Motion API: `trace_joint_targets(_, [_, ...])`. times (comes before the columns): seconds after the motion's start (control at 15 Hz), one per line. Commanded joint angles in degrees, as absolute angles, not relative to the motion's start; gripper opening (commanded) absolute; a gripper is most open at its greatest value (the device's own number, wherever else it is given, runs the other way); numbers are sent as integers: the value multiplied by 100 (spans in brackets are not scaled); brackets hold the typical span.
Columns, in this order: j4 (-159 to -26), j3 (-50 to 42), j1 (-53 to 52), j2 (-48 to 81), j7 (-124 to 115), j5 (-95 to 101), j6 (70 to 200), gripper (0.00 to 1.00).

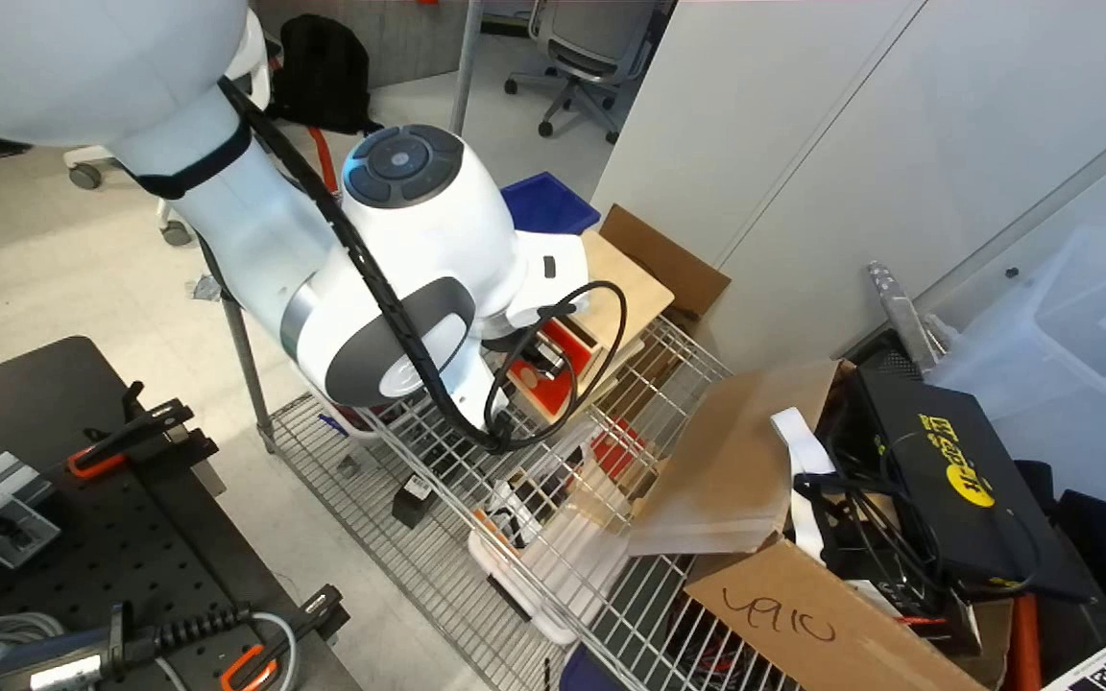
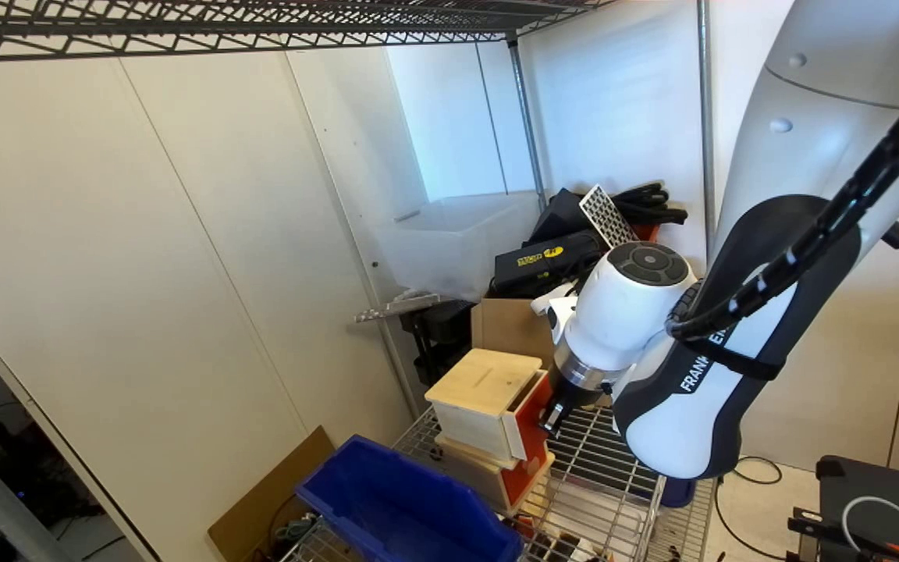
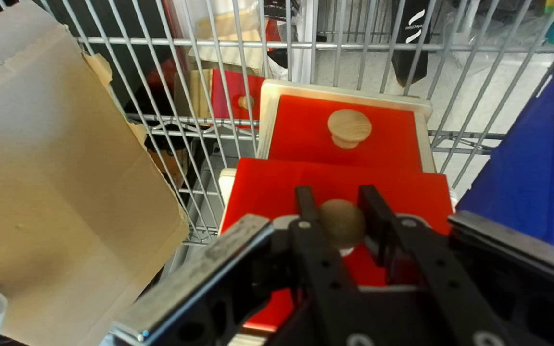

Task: Open the chest drawer

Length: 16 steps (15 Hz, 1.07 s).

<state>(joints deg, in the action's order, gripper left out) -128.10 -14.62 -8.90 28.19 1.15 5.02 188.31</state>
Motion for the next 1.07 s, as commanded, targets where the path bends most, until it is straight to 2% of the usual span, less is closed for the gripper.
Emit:
trace_joint_targets(0.0, [-13008, -1480, -890, 2603, 240, 426, 18983, 7])
trace_joint_targets(1.0, [-13105, -1712, -1202, 2635, 144, 512, 19061, 7])
